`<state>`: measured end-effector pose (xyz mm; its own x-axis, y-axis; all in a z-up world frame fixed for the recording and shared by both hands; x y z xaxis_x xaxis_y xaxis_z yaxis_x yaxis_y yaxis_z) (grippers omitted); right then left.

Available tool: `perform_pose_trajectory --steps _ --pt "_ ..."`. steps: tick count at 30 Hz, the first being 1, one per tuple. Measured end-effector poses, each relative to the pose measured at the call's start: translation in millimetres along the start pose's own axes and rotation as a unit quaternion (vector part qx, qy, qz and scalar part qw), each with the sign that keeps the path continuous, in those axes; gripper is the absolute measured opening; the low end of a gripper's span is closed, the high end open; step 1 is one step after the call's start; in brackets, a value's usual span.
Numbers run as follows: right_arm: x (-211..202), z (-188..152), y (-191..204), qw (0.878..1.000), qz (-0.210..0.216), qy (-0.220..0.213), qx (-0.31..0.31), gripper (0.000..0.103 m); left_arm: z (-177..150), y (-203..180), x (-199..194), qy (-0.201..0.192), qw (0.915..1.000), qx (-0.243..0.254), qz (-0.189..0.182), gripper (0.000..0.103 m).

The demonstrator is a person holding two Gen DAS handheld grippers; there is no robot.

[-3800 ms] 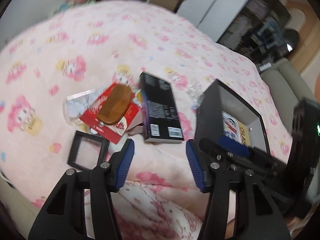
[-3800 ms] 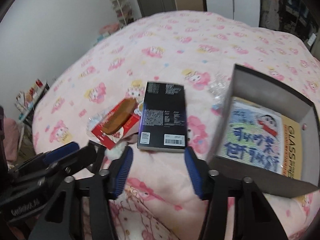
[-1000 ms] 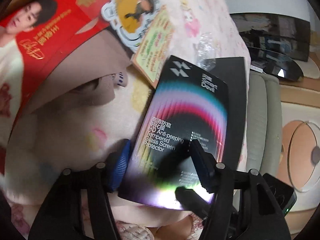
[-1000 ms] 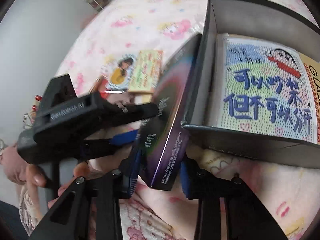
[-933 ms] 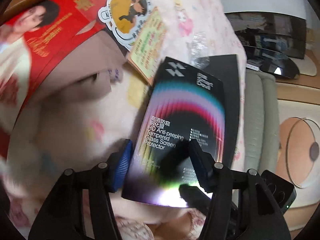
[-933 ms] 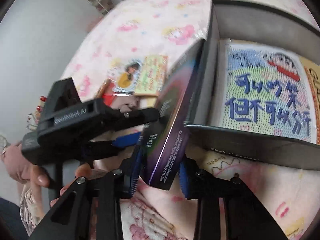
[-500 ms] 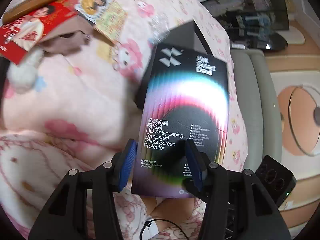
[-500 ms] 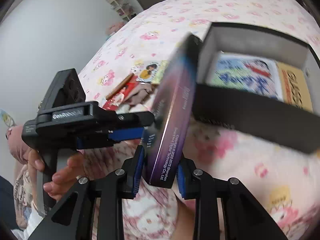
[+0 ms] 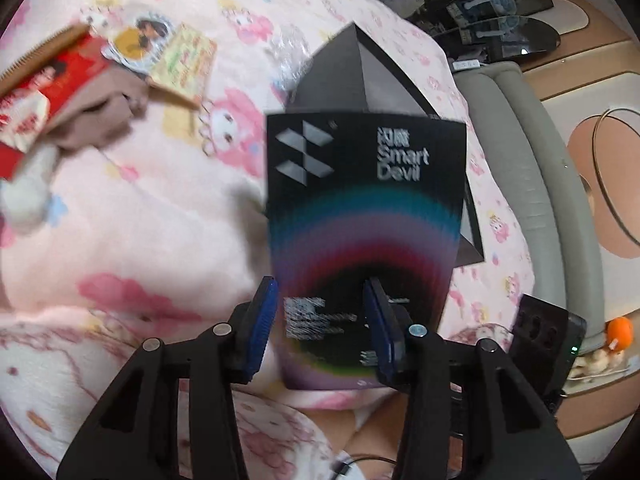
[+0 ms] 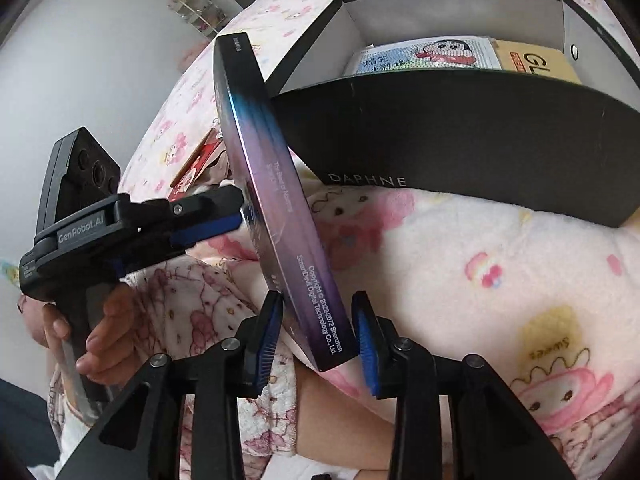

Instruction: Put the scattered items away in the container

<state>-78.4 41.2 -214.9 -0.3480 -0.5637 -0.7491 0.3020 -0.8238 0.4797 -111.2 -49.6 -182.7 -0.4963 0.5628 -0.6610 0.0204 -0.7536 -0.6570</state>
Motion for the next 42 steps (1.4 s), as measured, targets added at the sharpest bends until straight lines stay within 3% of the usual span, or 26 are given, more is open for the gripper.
perform_pose_trajectory --steps 5,9,12,14,15,21,23,27,32,35,38,42 --pt "-14.1 9.4 -3.6 0.999 -0.034 -0.029 -0.031 0.032 -0.4 9.3 7.6 -0.006 0.9993 -0.027 -0.023 0.049" --pt "-12.5 24.5 -1.6 0.994 -0.067 -0.044 -0.071 0.032 0.8 15.9 14.7 0.007 0.9982 -0.049 -0.032 0.069" --pt "-4.8 35.1 4.4 0.991 -0.08 -0.051 -0.098 0.032 2.3 16.8 14.3 0.006 0.9986 -0.04 -0.035 0.069" --pt "2.0 37.8 1.6 0.988 -0.093 -0.049 -0.113 0.032 1.8 12.2 15.9 0.003 0.9986 -0.032 -0.041 0.064" --pt "3.9 37.3 1.0 0.988 -0.09 -0.047 -0.113 0.032 1.9 10.4 13.9 0.0 0.9985 -0.028 -0.047 0.058" --pt "0.8 22.9 -0.1 0.992 -0.055 -0.014 -0.111 0.032 9.3 -0.3 0.3 -0.044 0.9961 -0.014 -0.076 0.053" --pt "1.6 19.9 0.1 0.992 -0.053 -0.008 -0.115 0.032 14.3 -0.1 -3.9 -0.065 0.9956 -0.016 -0.066 0.053" --pt "5.4 24.8 2.5 0.993 -0.036 -0.013 -0.108 0.034 12.1 14.0 -11.4 -0.096 0.995 -0.024 -0.006 0.053" --pt "15.3 33.8 12.4 0.994 -0.005 -0.018 -0.105 0.041 -1.4 20.9 -3.8 -0.068 0.9969 0.005 0.04 0.056" --pt "20.5 31.8 15.8 0.992 -0.002 -0.014 -0.128 0.046 -4.0 16.3 -4.4 -0.07 0.9953 0.025 0.062 0.056" --pt "18.4 27.0 12.5 0.992 0.016 -0.005 -0.128 0.046 -2.5 8.7 -9.7 -0.083 0.9928 0.045 0.074 0.051" --pt "11.4 31.6 9.9 0.996 0.05 -0.005 -0.073 0.044 7.1 -10.6 -19.6 -0.093 0.9912 0.061 0.071 0.042"
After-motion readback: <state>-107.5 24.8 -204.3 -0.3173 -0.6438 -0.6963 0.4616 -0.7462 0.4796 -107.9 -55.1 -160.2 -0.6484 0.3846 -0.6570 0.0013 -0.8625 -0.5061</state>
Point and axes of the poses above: each gripper's, at about its wrist camera, not at the fingertips, and x roughly the way its jaws point, y to its left, z to its top, the point moved 10 cm from there along x, roughly the way its jaws point, and after that the axes turned 10 degrees about -y, right-handed, at the moved point
